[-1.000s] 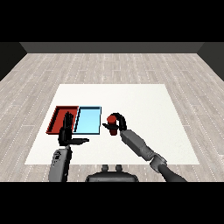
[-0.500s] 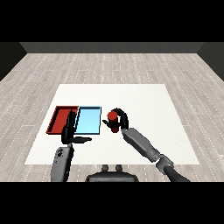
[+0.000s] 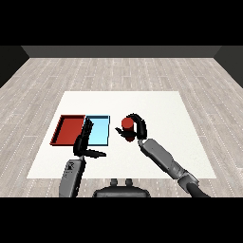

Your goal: Pick the red can and put it in the red box

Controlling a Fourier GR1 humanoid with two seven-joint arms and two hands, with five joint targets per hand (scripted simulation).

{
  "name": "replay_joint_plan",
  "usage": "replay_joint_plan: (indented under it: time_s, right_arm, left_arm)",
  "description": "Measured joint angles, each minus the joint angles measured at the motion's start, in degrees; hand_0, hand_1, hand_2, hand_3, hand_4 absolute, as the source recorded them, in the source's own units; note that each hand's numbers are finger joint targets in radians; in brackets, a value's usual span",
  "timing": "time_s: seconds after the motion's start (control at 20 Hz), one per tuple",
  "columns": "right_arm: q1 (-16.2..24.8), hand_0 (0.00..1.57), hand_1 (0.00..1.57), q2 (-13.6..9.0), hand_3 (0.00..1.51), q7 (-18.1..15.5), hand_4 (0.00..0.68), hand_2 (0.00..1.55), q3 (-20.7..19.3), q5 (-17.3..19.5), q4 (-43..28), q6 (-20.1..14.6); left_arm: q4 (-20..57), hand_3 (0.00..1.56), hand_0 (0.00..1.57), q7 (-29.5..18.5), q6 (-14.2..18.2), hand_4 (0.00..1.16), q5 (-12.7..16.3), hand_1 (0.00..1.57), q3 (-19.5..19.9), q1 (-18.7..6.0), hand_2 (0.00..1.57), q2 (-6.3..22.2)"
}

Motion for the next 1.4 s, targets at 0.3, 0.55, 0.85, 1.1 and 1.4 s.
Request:
replay_joint_plan:
  time_s: [0.3,0.55,0.85,1.1,1.4]
  right_arm:
    - [1.88,1.56,1.56,-1.36,1.41,4.15,0.598,1.46,-1.94,4.72,-8.72,-0.69]
    - [2.76,1.57,1.57,-1.45,1.42,5.51,0.65,1.47,-4.46,8.14,-13.17,1.39]
    - [5.32,1.57,1.57,-0.09,1.42,5.17,0.633,1.48,-6.54,12.28,-16.95,3.45]
    - [7.29,1.57,1.57,2.17,1.43,5.17,0.65,1.48,-8.6,15.71,-17.88,5.86]
    - [6.42,1.57,1.57,3.91,1.41,8.4,0.648,1.48,-11.02,19.4,-18.57,8.53]
  left_arm:
    - [-0.39,0.0,0.0,4.06,1.53,0.0,0.05,0.0,-3.84,-2.59,0.0,-0.56]
    - [-0.94,0.0,0.0,6.89,3.04,0.0,-0.22,0.0,-6.87,-4.46,0.0,-0.68]
    - [0.36,0.0,0.0,8.62,5.38,0.0,2.03,0.0,-11.51,-6.43,0.0,-0.56]
    - [4.01,0.0,0.0,8.96,8.5,0.0,3.23,0.0,-15.18,-8.85,0.0,-0.68]
    - [8.5,0.0,0.0,9.26,10.72,0.0,5.59,0.0,-18.5,-11.07,0.0,-0.72]
